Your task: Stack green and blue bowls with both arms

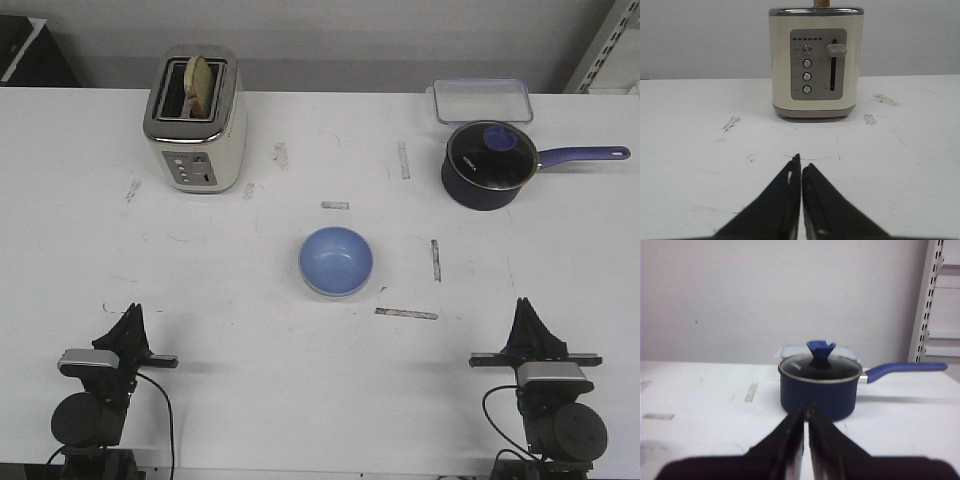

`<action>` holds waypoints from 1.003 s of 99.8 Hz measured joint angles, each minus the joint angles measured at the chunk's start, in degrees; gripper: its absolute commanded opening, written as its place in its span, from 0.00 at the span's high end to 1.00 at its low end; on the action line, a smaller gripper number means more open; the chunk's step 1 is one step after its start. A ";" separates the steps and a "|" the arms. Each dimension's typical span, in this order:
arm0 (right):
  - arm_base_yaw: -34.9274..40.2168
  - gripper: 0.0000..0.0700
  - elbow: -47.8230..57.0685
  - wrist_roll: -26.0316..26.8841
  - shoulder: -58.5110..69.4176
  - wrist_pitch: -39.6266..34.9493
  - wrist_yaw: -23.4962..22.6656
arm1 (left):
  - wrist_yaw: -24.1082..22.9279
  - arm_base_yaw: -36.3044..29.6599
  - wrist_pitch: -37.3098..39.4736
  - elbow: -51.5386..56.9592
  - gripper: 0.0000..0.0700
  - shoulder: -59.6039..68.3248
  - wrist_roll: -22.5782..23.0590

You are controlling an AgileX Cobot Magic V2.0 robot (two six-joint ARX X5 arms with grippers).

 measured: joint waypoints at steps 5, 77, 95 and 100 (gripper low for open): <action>0.00 0.99 -1.44 0.00 -1.44 -0.13 -0.02 | 0.00 0.00 0.00 0.00 1.00 0.00 0.00; 0.39 0.99 -9.75 -0.20 -6.32 2.51 -2.67 | 0.02 0.00 0.02 0.00 1.00 0.00 0.00; 0.39 0.99 -9.75 -0.37 -6.32 2.67 -0.37 | 0.02 0.00 0.02 0.00 1.00 0.00 0.00; 0.39 0.99 -9.75 -0.39 -6.32 2.86 -0.26 | 0.02 0.00 0.02 0.00 1.00 0.00 0.00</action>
